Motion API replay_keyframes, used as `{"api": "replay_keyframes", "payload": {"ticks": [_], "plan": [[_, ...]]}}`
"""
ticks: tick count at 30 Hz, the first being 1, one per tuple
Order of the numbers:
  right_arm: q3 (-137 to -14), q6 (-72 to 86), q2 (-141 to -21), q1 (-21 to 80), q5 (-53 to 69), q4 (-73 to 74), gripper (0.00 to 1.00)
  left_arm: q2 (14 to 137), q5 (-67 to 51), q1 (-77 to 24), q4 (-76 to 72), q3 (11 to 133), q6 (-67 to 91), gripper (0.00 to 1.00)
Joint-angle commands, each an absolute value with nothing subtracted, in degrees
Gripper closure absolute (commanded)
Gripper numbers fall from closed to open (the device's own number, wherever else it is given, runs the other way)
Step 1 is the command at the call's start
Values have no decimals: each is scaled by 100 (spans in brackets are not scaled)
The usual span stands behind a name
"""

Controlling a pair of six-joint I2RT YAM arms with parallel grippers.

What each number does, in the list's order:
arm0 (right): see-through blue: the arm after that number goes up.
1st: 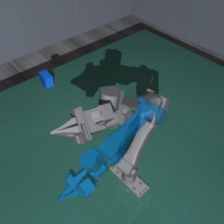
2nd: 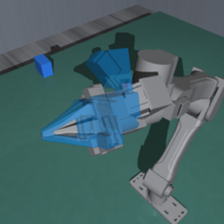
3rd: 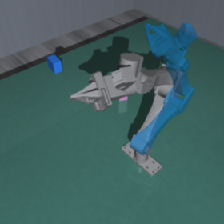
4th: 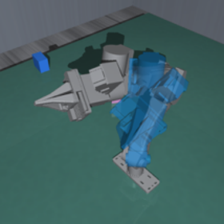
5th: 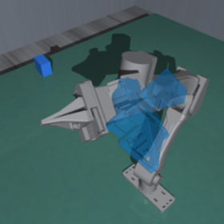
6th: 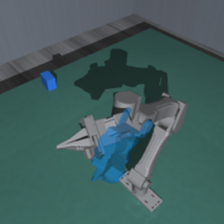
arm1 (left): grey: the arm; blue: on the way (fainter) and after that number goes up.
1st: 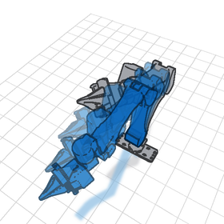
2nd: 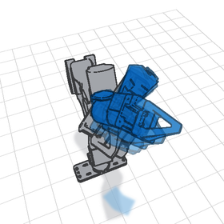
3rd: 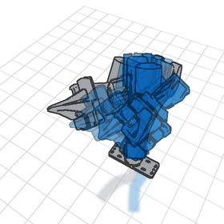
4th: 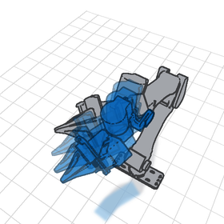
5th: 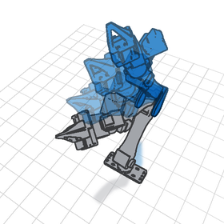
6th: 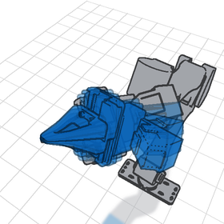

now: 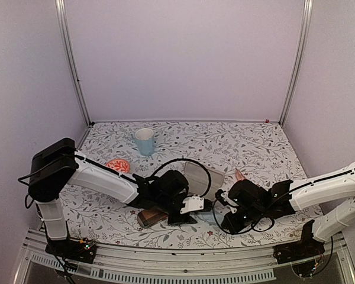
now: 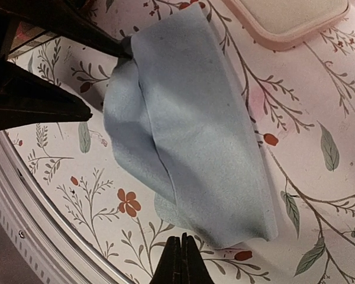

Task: Organize the sunglasses
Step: Adjust the glasses cleaning cloth at the center of the board.

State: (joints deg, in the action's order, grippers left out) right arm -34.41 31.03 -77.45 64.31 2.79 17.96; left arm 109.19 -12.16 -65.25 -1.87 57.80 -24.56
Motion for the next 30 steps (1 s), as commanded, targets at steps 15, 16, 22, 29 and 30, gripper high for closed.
{"api": "replay_keyframes", "payload": {"ticks": [15,16,22,29,30], "plan": [[-3282,3127,-7751,6389,438,1522,100,11105,-572,-6657,-346,5959,-2634,69],[-3267,3129,-7733,6387,446,1514,100,11116,-590,-6655,-359,5952,-2624,71],[-3189,3152,-7576,6343,499,1460,100,11204,-765,-6658,-430,5968,-2527,87],[-3134,3168,-7404,6283,527,1459,100,11190,-793,-6661,-422,5923,-2456,100],[-3137,3165,-7401,6271,534,1463,100,11158,-829,-6661,-428,5912,-2416,100]]}}
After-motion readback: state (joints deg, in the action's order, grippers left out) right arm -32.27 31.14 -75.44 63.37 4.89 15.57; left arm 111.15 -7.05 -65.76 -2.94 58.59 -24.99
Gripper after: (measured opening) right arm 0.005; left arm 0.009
